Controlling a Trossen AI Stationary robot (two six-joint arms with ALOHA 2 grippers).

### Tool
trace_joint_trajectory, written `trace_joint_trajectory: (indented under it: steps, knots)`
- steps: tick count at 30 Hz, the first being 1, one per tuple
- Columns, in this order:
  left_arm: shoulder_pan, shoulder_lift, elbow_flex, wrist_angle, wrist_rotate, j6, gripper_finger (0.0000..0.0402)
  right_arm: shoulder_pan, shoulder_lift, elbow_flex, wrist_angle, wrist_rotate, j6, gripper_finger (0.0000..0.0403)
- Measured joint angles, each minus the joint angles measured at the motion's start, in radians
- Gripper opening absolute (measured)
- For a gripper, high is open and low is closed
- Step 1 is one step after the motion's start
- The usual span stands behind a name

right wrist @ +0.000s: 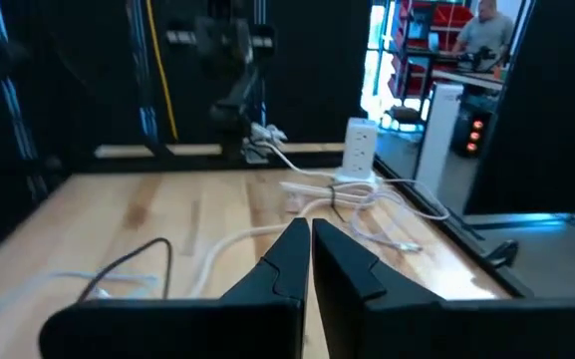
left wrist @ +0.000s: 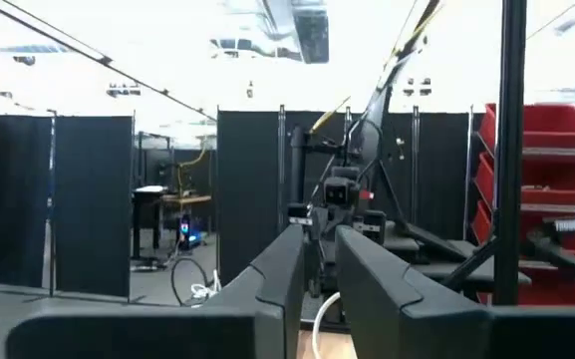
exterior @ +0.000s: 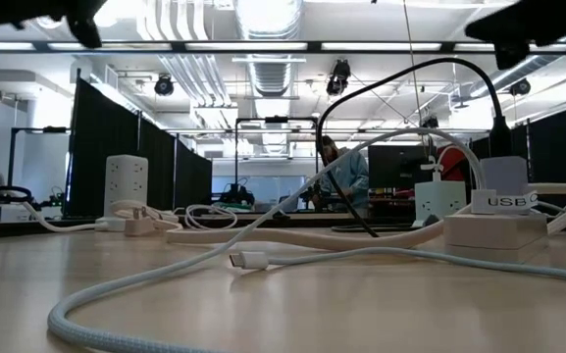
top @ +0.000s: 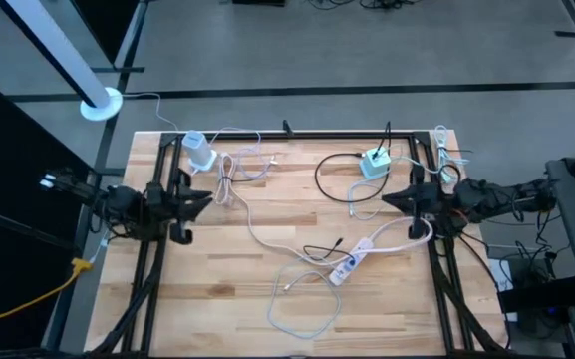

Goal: Insert USB
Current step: Return to Home Position

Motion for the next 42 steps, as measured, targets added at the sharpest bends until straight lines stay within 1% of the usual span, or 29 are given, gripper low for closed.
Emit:
trace_joint_trajectory:
  steps: [4,7,8,10,12,16,19,22,23,25,28,31,34,38,40,42]
  knots:
    - [-0.001,-0.184,-0.08,-0.011,-0.008,0.074,0.0035,-0.014,-0.147,-0.065,-0.053,-0.019,0.061,0.0]
    - [-0.002,-0.329,-0.14,-0.029,-0.059,0.122,0.0027,-0.019,-0.148,-0.072,-0.018,-0.028,0.047,0.0]
    - [-0.002,-0.337,-0.159,-0.014,-0.085,0.126,0.0026,-0.019,-0.142,-0.072,-0.003,-0.023,0.048,0.0]
    - [-0.005,-0.335,-0.181,0.003,-0.123,0.126,0.0025,-0.02,-0.114,-0.081,0.084,-0.017,0.038,0.0]
    - [-0.008,-0.325,-0.188,-0.019,-0.133,0.113,0.0025,-0.023,-0.085,-0.106,0.151,-0.05,0.011,0.0]
    - [-0.008,-0.331,-0.193,-0.131,-0.13,-0.001,0.0025,-0.046,-0.022,-0.18,0.258,-0.109,0.007,0.0]
    - [-0.008,-0.325,-0.193,-0.18,-0.129,-0.071,0.0025,-0.074,0.018,-0.25,0.269,-0.168,0.054,0.0]
    - [-0.009,-0.316,-0.192,-0.211,-0.084,-0.109,0.0025,-0.082,0.037,-0.336,0.351,-0.233,0.059,0.0]
    - [-0.01,-0.311,-0.192,-0.228,-0.063,-0.119,0.0025,-0.082,0.039,-0.355,0.35,-0.249,0.055,0.0]
    - [-0.01,-0.299,-0.192,-0.266,-0.029,-0.141,0.0025,-0.081,0.051,-0.353,0.343,-0.268,0.05,0.0]
    - [-0.01,-0.277,-0.192,-0.294,-0.016,-0.17,0.0025,-0.081,0.048,-0.353,0.346,-0.263,0.039,0.0]
    - [-0.01,-0.258,-0.192,-0.294,-0.016,-0.16,0.0025,-0.081,0.047,-0.353,0.369,-0.255,-0.006,0.0]
    - [-0.01,-0.24,-0.192,-0.296,-0.011,-0.164,0.0025,-0.081,0.049,-0.353,0.366,-0.254,-0.017,0.0]
    - [-0.01,-0.219,-0.192,-0.302,0.067,-0.196,0.0025,-0.081,0.065,-0.353,0.357,-0.254,-0.029,0.0]
    - [-0.01,-0.214,-0.192,-0.33,0.056,-0.221,0.0025,-0.081,0.072,-0.353,0.36,-0.254,-0.03,0.0]
    - [-0.01,-0.215,-0.192,-0.387,0.008,-0.256,0.0025,-0.081,0.075,-0.353,0.356,-0.254,-0.03,0.0]
